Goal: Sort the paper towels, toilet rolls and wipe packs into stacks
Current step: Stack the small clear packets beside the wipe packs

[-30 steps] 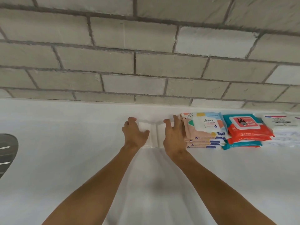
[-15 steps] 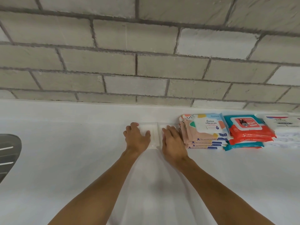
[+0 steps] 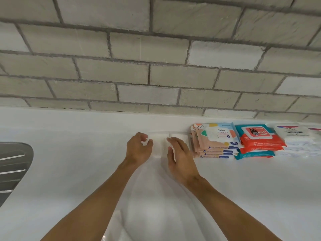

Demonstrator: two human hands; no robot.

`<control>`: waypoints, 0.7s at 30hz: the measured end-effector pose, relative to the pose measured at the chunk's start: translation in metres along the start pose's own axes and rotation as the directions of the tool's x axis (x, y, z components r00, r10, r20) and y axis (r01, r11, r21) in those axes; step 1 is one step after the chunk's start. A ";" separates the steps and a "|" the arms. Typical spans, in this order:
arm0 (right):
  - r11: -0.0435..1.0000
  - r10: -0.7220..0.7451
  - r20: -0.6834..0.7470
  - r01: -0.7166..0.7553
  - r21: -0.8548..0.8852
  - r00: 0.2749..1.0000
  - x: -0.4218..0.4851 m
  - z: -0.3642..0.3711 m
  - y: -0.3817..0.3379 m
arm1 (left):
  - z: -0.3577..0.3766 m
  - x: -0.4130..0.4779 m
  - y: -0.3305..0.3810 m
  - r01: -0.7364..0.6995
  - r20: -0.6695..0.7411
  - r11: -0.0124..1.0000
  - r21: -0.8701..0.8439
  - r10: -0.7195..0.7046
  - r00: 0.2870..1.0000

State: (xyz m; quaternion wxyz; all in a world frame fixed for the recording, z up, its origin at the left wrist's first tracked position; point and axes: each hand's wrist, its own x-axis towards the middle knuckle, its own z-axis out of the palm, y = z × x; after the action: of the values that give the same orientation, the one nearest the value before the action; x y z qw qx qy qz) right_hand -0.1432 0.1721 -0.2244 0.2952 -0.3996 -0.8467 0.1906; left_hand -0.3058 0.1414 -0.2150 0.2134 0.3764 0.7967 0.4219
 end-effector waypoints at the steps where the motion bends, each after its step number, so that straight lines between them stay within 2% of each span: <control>1: 0.999 -0.019 0.004 0.019 0.028 1.000 -0.006 -0.001 -0.007 | -0.008 -0.005 -0.001 -0.015 0.006 1.000 0.000 0.015 1.000; 5: 0.987 -0.032 0.024 0.027 0.159 0.999 -0.035 -0.007 -0.038 | -0.040 -0.029 -0.010 -0.077 0.033 0.997 0.022 0.076 0.997; 9: 0.965 0.070 0.114 -0.096 0.245 0.991 -0.068 -0.010 -0.069 | -0.070 -0.060 -0.025 -0.130 0.078 0.991 0.035 0.127 0.989; 14: 0.963 0.141 0.196 -0.180 0.200 0.970 -0.112 -0.001 -0.103 | -0.102 -0.092 -0.043 -0.135 0.242 0.979 0.155 0.095 0.966; 18: 0.964 0.198 0.338 -0.246 0.103 0.920 -0.149 0.012 -0.128 | -0.122 -0.108 -0.058 -0.194 0.394 0.942 0.275 0.074 0.916; 21: 0.970 0.199 0.438 -0.239 0.036 0.877 -0.169 0.017 -0.142 | -0.131 -0.117 -0.071 -0.194 0.428 0.935 0.297 0.052 0.902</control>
State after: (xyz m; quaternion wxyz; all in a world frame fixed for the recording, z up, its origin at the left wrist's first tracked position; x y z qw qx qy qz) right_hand -0.1490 -0.0487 -0.2169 0.0947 -0.4271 -0.8308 0.3440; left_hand -0.3482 -0.0427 -0.1989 0.2831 0.5378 0.7672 0.2048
